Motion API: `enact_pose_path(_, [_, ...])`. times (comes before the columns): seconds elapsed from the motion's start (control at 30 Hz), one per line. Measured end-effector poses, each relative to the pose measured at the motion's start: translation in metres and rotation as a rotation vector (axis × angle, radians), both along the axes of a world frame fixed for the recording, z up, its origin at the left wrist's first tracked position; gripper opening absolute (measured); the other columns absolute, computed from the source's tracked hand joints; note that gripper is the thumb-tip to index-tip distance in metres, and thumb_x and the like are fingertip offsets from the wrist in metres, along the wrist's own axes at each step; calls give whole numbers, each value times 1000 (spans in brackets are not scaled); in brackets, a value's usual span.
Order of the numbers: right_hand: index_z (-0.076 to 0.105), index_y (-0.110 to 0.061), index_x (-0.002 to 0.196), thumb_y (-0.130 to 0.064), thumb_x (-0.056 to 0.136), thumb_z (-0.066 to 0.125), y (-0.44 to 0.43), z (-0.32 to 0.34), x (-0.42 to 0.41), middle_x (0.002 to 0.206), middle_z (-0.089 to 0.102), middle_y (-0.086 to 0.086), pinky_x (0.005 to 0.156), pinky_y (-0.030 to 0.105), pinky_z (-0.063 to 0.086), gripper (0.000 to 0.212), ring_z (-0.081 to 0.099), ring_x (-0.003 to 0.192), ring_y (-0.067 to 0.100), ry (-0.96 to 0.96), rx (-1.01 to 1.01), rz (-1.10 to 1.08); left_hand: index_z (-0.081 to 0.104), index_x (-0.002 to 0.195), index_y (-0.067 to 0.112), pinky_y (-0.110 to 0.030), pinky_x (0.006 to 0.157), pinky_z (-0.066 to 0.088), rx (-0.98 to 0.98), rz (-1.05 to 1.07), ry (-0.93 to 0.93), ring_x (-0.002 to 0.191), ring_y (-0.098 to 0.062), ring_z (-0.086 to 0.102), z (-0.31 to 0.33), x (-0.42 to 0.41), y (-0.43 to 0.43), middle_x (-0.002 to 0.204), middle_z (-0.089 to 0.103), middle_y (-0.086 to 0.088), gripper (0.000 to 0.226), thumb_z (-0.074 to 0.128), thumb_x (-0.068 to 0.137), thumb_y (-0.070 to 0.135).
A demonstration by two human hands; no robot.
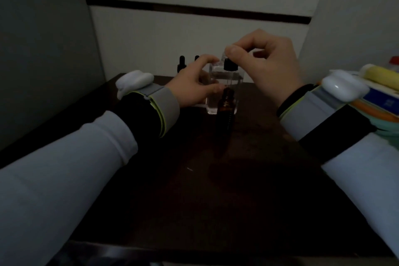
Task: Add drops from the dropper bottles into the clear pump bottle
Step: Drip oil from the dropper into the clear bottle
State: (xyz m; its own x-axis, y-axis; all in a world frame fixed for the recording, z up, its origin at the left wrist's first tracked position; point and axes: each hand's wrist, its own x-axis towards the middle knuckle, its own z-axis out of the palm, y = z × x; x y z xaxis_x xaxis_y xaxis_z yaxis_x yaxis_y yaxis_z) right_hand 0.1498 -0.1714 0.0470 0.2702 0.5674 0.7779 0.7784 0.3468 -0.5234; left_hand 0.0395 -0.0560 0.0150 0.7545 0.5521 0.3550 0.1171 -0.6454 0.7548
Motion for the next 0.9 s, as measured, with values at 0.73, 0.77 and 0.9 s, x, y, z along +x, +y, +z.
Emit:
enact_pose_path(0.73, [64,-27,82,-22,87,64,14,31,19,75,64,-5,63,15,42,7,56,77,11,197,373,-38,56,122,14,-20,90,32,541,115,-44,110,-17,50,10,-14,3,117,56,-3,37,55,88,31])
enact_pose_path(0.77, [64,-26,82,-22,87,64,17,32,20,76,65,-4,63,16,42,7,57,78,12,200,361,-37,57,121,15,-20,89,33,536,118,-48,109,-17,50,10,-14,3,116,57,-3,34,57,89,29])
enact_pose_path(0.9, [65,-27,80,-23,87,66,28,28,18,74,65,-13,70,15,46,8,59,74,3,156,223,-44,58,119,17,-21,87,35,534,123,-55,107,-16,51,11,-15,3,115,58,0,32,56,90,30])
